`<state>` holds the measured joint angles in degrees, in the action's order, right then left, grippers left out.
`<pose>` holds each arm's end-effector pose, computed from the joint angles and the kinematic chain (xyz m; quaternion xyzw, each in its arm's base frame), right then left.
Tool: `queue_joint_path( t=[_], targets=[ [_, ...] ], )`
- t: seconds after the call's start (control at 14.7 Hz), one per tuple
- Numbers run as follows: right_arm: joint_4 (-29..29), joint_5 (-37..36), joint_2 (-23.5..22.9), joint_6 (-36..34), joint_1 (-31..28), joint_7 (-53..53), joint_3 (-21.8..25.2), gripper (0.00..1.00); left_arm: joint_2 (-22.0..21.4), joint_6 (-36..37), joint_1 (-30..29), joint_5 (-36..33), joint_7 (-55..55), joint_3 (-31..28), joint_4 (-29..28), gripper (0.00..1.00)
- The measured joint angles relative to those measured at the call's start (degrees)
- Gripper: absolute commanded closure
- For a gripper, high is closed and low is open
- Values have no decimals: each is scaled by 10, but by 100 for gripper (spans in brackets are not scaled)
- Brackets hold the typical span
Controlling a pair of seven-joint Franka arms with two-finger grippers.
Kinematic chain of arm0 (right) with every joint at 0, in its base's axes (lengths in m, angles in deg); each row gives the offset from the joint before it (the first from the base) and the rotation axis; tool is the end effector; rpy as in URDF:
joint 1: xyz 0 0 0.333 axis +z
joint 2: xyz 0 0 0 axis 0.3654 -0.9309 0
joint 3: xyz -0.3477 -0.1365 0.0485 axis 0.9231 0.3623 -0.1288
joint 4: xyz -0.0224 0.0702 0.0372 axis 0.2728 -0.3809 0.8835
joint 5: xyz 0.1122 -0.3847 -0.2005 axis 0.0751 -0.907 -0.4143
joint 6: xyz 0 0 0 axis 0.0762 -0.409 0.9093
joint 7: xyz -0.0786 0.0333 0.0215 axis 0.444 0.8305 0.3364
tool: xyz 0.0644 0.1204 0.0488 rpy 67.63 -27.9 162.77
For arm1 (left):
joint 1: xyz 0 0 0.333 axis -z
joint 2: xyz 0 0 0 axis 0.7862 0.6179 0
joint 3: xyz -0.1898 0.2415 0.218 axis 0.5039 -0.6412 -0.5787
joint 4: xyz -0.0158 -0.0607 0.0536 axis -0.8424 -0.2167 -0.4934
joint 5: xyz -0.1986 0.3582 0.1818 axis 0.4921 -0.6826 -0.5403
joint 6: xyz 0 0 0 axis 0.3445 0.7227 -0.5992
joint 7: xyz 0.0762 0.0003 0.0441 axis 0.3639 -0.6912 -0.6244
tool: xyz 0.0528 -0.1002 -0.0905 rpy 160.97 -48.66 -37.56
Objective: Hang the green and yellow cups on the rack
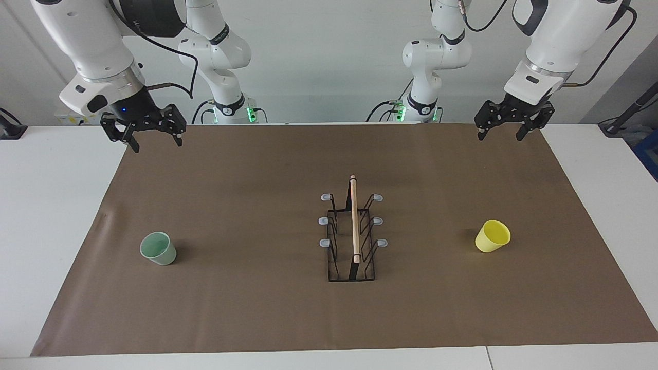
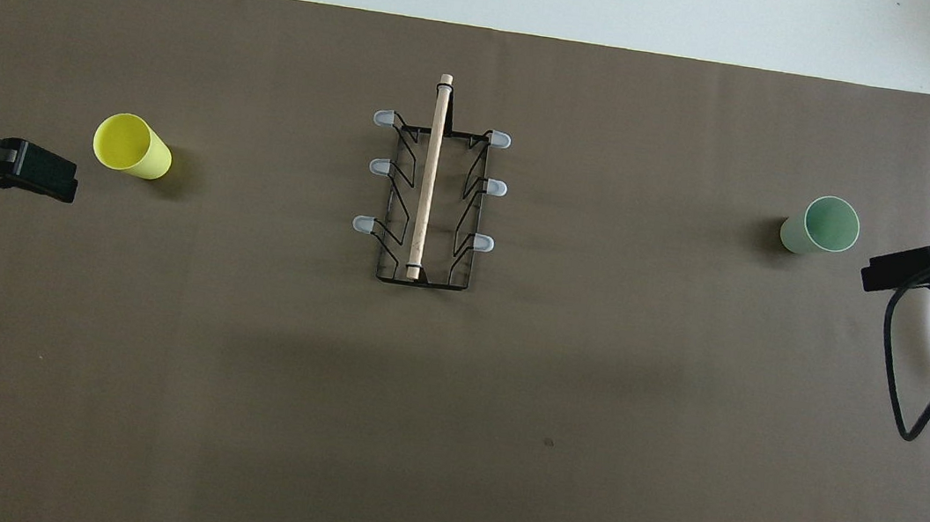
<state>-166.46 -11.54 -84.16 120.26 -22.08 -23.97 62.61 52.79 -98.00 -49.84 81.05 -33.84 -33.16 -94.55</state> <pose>0.6200 -0.0032 0.6449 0.9969 0.0783 -0.0036 0.0000 0.5941 -0.0631 0.6540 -0.9985 0.0551 0.0017 0.0034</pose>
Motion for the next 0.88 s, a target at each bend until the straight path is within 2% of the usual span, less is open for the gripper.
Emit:
queue_joint_path(
  t=[0.88],
  targets=[
    [0,0,0,0,0,0,0,0,-3,4,-1,7,0,0,2,0]
  ],
)
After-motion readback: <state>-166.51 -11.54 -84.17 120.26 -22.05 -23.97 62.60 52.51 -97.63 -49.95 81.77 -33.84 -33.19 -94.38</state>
